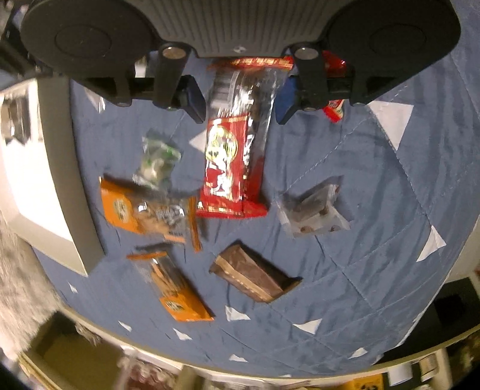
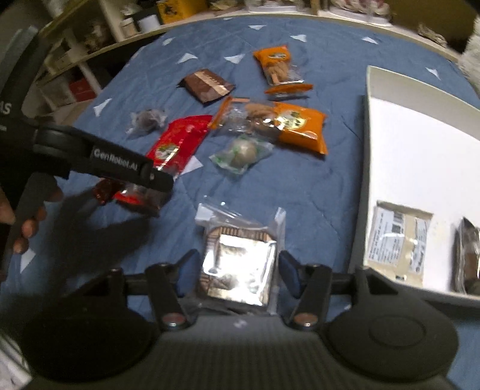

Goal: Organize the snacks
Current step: 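Grasp the red sausage pack with the left gripper while the right grasps a silver-wrapped cake, then carry the red pack and silver cake over the white tray with both grippers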

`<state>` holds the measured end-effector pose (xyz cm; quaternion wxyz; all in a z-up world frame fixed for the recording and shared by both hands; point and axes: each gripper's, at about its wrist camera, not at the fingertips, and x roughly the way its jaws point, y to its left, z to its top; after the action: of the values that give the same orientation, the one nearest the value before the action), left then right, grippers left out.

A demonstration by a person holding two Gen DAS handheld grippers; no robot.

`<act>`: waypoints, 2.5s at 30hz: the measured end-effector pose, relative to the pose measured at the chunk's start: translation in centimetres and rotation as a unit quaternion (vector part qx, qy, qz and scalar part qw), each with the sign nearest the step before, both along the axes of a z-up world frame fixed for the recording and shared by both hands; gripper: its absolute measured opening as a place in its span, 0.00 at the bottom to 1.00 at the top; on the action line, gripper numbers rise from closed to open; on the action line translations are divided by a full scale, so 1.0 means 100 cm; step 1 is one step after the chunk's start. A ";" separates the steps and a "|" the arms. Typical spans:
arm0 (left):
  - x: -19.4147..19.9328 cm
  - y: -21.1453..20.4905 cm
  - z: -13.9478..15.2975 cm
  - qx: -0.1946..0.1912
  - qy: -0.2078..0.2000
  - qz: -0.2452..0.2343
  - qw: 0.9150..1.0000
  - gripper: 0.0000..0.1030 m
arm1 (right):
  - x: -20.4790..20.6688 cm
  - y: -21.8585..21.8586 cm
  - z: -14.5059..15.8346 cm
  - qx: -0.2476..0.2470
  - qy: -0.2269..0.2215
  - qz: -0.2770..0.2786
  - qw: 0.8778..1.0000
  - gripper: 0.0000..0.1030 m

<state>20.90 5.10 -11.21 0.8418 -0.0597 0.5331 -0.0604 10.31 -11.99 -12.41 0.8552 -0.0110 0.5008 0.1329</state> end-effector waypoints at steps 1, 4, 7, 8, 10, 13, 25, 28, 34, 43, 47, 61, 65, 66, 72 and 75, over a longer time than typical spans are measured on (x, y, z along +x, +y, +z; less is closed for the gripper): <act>0.002 -0.001 -0.001 -0.002 -0.001 0.006 1.000 0.53 | -0.001 0.001 0.000 -0.004 0.002 -0.009 1.000 0.75; 0.009 -0.004 -0.003 -0.003 -0.006 0.013 1.000 0.53 | 0.000 -0.001 -0.004 0.001 0.013 -0.035 0.999 0.75; 0.014 -0.006 -0.005 0.000 -0.011 0.008 1.000 0.53 | 0.004 -0.003 -0.009 0.009 0.024 -0.049 0.998 0.74; 0.015 -0.007 -0.006 0.003 -0.009 0.006 1.000 0.53 | 0.005 -0.002 -0.011 0.005 0.026 -0.049 0.998 0.74; 0.018 -0.009 -0.007 0.009 -0.009 -0.001 1.000 0.53 | 0.007 -0.002 -0.014 0.004 0.030 -0.043 0.999 0.72; 0.019 -0.012 -0.008 0.023 -0.008 -0.014 1.000 0.48 | 0.011 0.002 -0.016 0.000 0.029 -0.028 0.999 0.67; 0.003 -0.001 -0.001 0.011 -0.005 0.038 0.999 0.40 | 0.006 0.003 -0.011 0.003 0.009 0.007 1.000 0.59; -0.004 0.003 0.005 0.004 -0.012 0.050 0.999 0.40 | 0.004 -0.001 -0.006 0.010 0.004 0.006 1.000 0.59; -0.016 0.010 0.027 -0.024 -0.043 0.076 0.996 0.40 | 0.001 -0.014 0.013 0.020 -0.023 -0.006 1.000 0.59; -0.033 0.006 0.055 -0.059 -0.087 0.086 0.991 0.40 | -0.003 -0.041 0.050 0.038 -0.065 -0.023 0.997 0.59; -0.039 -0.005 0.068 -0.087 -0.103 0.072 0.988 0.40 | -0.003 -0.056 0.062 0.042 -0.079 -0.034 0.995 0.59; -0.031 -0.093 0.091 -0.110 -0.120 0.006 0.987 0.40 | -0.012 -0.160 0.094 0.024 -0.112 -0.119 0.986 0.59; -0.022 -0.124 0.090 -0.123 -0.113 -0.007 0.986 0.40 | -0.018 -0.194 0.094 0.024 -0.111 -0.141 0.983 0.59; -0.019 -0.135 0.090 -0.123 -0.112 -0.012 0.986 0.40 | -0.019 -0.200 0.094 0.021 -0.111 -0.145 0.983 0.59; -0.003 -0.183 0.083 -0.128 -0.100 -0.034 0.986 0.40 | -0.028 -0.246 0.090 0.010 -0.107 -0.182 0.977 0.59; 0.007 -0.203 0.076 -0.126 -0.094 -0.043 0.987 0.41 | -0.030 -0.269 0.082 0.001 -0.099 -0.198 0.975 0.59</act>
<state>21.56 -15.19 -3.64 0.8704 -0.1361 0.4422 -0.1685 7.29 -38.86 -4.23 0.9099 0.0762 0.4058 -0.0400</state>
